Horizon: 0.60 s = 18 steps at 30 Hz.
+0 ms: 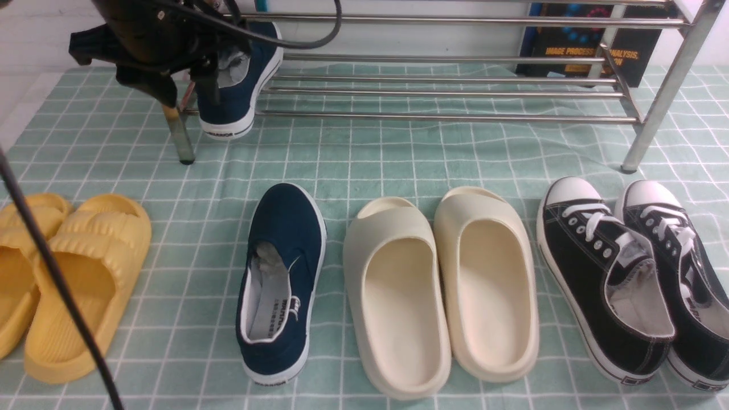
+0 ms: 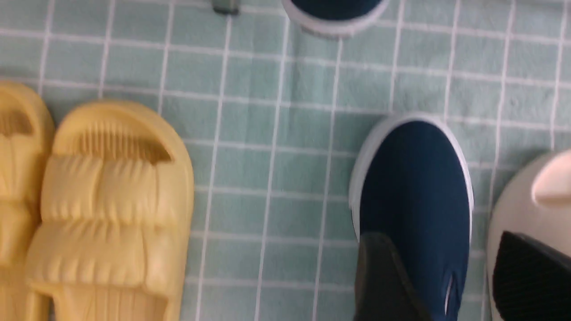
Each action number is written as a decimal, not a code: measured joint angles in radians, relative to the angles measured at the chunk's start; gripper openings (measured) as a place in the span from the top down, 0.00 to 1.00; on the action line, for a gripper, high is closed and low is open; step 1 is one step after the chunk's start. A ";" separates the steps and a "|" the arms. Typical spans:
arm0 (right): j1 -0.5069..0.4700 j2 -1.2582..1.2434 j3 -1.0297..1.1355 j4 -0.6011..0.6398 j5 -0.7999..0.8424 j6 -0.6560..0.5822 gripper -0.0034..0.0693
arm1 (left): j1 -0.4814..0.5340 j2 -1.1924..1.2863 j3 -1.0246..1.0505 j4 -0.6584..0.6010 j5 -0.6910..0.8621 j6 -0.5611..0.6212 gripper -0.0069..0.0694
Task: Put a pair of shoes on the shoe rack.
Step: Use the left arm to grab the shoe closest to it
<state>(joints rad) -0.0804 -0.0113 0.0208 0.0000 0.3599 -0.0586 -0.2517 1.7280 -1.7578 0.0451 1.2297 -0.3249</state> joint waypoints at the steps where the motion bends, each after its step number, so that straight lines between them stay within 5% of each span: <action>1: 0.000 0.000 0.000 0.000 0.000 0.000 0.61 | -0.014 -0.044 0.059 0.001 0.001 -0.007 0.45; 9: 0.000 0.000 0.000 0.000 0.000 0.000 0.61 | -0.221 -0.264 0.628 0.059 -0.147 -0.216 0.56; 18: 0.000 0.000 0.000 0.000 0.000 0.000 0.61 | -0.275 -0.179 0.780 0.068 -0.395 -0.329 0.60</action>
<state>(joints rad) -0.0804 -0.0113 0.0208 0.0000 0.3599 -0.0586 -0.5271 1.5494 -0.9778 0.1134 0.8343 -0.6543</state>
